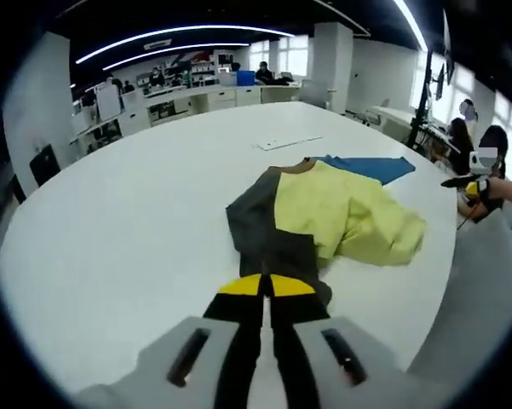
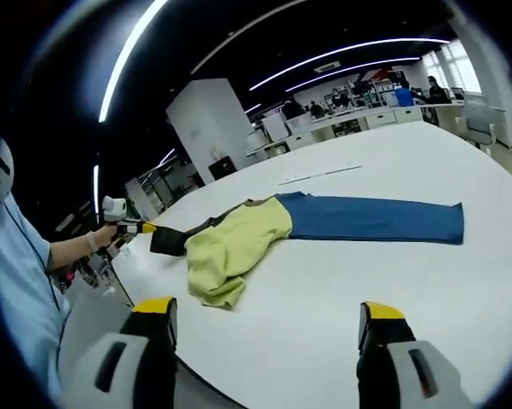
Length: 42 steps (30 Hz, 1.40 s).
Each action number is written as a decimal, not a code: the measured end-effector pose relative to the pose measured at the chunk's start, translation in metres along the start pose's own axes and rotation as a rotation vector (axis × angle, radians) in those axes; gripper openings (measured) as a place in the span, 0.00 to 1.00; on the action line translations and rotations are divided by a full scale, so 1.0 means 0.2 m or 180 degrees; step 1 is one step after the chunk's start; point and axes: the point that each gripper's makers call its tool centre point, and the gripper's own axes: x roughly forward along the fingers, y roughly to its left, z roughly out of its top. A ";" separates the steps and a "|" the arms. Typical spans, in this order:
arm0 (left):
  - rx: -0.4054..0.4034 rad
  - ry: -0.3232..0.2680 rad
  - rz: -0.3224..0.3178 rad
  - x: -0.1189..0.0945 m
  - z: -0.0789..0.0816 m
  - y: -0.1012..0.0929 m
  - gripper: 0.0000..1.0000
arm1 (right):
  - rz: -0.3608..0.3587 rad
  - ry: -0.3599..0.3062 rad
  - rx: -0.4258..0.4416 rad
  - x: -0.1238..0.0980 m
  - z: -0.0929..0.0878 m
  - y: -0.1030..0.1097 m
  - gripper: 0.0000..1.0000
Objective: Fold the garment on the visible template until the final outline fits inside the template.
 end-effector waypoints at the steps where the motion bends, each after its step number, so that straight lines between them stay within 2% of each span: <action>1: -0.0059 -0.0017 0.0056 -0.03 -0.01 0.03 0.00 | 0.0003 0.0002 -0.0001 0.00 0.00 0.00 0.88; 5: -0.0212 -0.0039 0.0205 -0.11 -0.05 0.15 0.00 | 0.0025 -0.0003 -0.0024 0.01 0.02 0.02 0.89; 8: -0.0448 -0.0069 0.0306 -0.14 -0.10 0.28 0.00 | 0.0019 -0.0016 -0.0092 0.02 0.04 0.03 0.90; 11: -0.0564 -0.0098 0.0404 -0.16 -0.13 0.41 0.00 | -0.0016 0.0018 -0.0197 0.03 0.06 0.03 0.93; 12: -0.0698 -0.0138 0.0439 -0.16 -0.14 0.45 0.00 | -0.0012 0.0023 -0.0199 0.03 0.06 0.03 0.93; 15: -0.0788 -0.0147 0.0518 -0.16 -0.15 0.55 0.00 | -0.0010 0.0077 -0.0205 0.05 0.05 0.03 0.93; 20: -0.0790 -0.0120 0.0645 -0.14 -0.15 0.71 0.00 | -0.0015 0.0161 -0.0220 0.05 0.03 0.04 0.93; 23: -0.0837 -0.0055 0.0708 -0.11 -0.18 0.80 0.00 | -0.0036 0.0199 -0.0209 0.05 0.02 0.04 0.93; 30: -0.0990 0.0096 0.0770 -0.06 -0.24 0.93 0.00 | -0.0119 0.0259 -0.0207 0.04 0.02 0.03 0.93; 32: -0.0964 0.0177 0.0785 -0.05 -0.26 0.95 0.00 | -0.0149 0.0297 -0.0191 0.04 0.01 0.02 0.93; 37: -0.0988 0.0236 0.0824 -0.03 -0.28 1.01 0.00 | -0.0160 0.0345 -0.0169 0.07 -0.02 0.03 0.93; 39: -0.0945 0.0325 0.0857 -0.01 -0.31 1.05 0.00 | -0.0161 0.0381 -0.0183 0.07 -0.03 0.04 0.93; 41: -0.0987 0.0378 0.0879 0.00 -0.35 1.08 0.00 | -0.0164 0.0414 -0.0172 0.08 -0.04 0.04 0.93; 42: -0.1108 0.0356 0.0909 0.00 -0.37 1.10 0.00 | -0.0168 0.0432 -0.0174 0.08 -0.04 0.04 0.93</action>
